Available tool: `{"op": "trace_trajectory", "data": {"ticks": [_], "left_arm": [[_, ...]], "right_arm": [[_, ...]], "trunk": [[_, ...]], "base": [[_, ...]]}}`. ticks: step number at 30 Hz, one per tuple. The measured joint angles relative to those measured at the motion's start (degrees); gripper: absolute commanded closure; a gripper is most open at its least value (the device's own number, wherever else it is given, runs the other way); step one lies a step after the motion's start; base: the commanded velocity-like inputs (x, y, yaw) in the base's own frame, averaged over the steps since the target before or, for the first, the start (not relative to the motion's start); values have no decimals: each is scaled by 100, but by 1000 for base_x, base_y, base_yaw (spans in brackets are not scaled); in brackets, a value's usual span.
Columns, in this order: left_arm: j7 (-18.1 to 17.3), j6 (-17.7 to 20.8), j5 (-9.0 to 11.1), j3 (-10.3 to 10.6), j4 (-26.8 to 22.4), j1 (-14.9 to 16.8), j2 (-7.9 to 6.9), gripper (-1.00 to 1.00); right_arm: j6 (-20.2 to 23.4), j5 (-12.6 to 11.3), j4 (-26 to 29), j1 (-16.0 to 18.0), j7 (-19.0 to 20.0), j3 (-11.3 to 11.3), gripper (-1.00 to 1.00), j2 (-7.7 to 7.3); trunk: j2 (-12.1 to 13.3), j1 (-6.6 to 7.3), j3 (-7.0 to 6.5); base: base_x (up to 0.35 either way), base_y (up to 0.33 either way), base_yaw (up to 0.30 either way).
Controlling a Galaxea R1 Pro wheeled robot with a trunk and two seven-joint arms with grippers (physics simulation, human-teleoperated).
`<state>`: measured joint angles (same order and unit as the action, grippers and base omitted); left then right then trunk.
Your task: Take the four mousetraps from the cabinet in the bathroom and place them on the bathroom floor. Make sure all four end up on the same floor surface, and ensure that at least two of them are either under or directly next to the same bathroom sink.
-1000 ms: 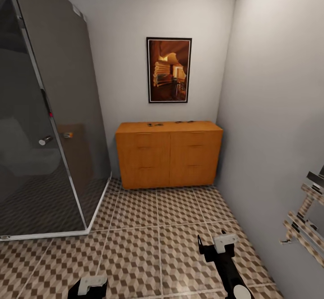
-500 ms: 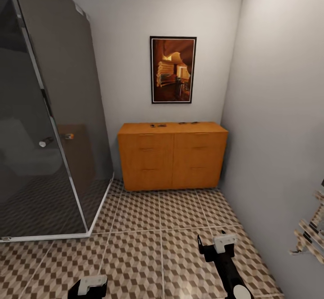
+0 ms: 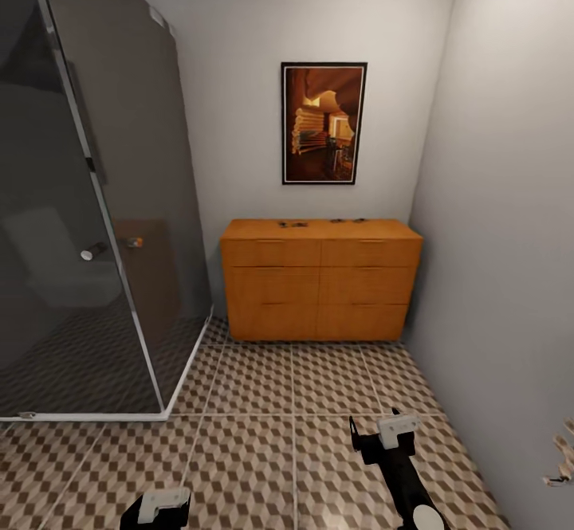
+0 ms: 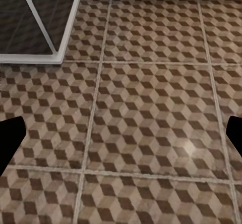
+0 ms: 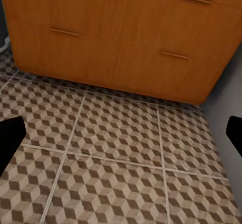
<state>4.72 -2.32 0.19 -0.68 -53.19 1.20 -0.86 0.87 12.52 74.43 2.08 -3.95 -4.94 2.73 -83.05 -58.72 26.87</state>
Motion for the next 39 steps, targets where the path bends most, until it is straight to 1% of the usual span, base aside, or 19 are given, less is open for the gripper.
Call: {"op": "trace_trajectory", "data": {"ticks": [39], "left_arm": [[0,-1,-1,1,27,1,3,-100]], "right_arm": [[0,-2,1,0,0,0,-100,0]], "trunk": [[0,0,0]], "base": [[117,-103,7]]}}
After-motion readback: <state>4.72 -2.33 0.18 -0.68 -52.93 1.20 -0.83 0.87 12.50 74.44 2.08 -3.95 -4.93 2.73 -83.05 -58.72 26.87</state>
